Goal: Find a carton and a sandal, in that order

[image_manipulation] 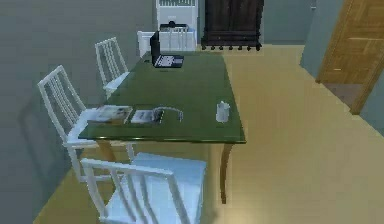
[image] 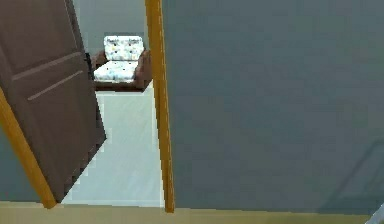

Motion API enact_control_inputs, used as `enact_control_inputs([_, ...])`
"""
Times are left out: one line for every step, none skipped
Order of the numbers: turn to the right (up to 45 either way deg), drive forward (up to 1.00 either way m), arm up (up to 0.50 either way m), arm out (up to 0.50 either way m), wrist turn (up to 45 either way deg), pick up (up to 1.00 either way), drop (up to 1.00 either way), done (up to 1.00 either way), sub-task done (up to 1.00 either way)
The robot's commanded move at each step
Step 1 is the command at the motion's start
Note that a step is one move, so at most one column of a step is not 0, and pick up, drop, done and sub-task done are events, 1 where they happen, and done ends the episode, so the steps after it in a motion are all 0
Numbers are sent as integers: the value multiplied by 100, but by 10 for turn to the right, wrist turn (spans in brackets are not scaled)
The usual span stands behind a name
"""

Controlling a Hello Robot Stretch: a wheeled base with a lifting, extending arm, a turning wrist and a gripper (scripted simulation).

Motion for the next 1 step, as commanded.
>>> enact_control_inputs([-300, 0, 0, 0, 0, 0, 0, 0, 0])
